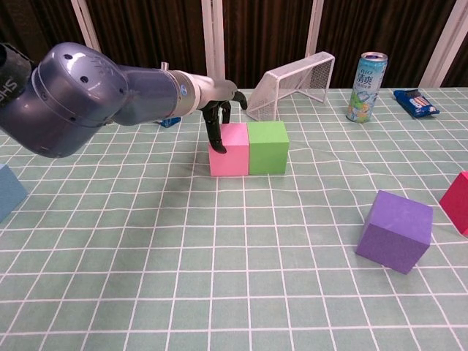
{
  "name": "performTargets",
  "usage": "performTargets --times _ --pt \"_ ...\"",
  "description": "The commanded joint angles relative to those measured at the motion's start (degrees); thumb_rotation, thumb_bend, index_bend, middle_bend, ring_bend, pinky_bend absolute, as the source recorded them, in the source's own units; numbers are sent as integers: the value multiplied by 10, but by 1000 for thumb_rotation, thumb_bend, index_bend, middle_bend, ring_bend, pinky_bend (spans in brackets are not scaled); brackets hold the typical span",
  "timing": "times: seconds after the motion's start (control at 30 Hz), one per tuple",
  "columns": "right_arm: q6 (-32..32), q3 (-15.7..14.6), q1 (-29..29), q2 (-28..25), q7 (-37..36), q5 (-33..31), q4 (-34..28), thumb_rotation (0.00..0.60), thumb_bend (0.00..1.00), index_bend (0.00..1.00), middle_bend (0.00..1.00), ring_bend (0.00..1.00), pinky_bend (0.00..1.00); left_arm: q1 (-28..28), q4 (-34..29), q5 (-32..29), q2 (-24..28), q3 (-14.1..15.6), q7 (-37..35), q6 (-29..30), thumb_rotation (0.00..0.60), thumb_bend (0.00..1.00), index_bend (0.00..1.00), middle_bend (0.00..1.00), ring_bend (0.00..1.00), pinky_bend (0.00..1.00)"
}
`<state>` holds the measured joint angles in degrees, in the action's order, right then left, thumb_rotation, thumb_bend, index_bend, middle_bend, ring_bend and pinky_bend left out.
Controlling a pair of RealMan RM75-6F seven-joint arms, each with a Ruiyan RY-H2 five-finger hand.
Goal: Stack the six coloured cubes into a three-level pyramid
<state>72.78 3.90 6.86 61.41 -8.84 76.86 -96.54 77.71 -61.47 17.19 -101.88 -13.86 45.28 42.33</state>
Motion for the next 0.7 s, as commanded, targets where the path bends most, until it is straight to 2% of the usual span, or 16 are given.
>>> performTargets --times 0.03,0.7 --pt "-1 0 0 0 -1 0 0 600 329 0 0 0 0 0 -1 0 0 1 1 3 600 333 118 433 87 170" --pt "-1 0 1 0 -1 -1 -1 600 329 0 0 0 0 -3 12 1 -7 3 -4 1 600 331 114 411 87 170"
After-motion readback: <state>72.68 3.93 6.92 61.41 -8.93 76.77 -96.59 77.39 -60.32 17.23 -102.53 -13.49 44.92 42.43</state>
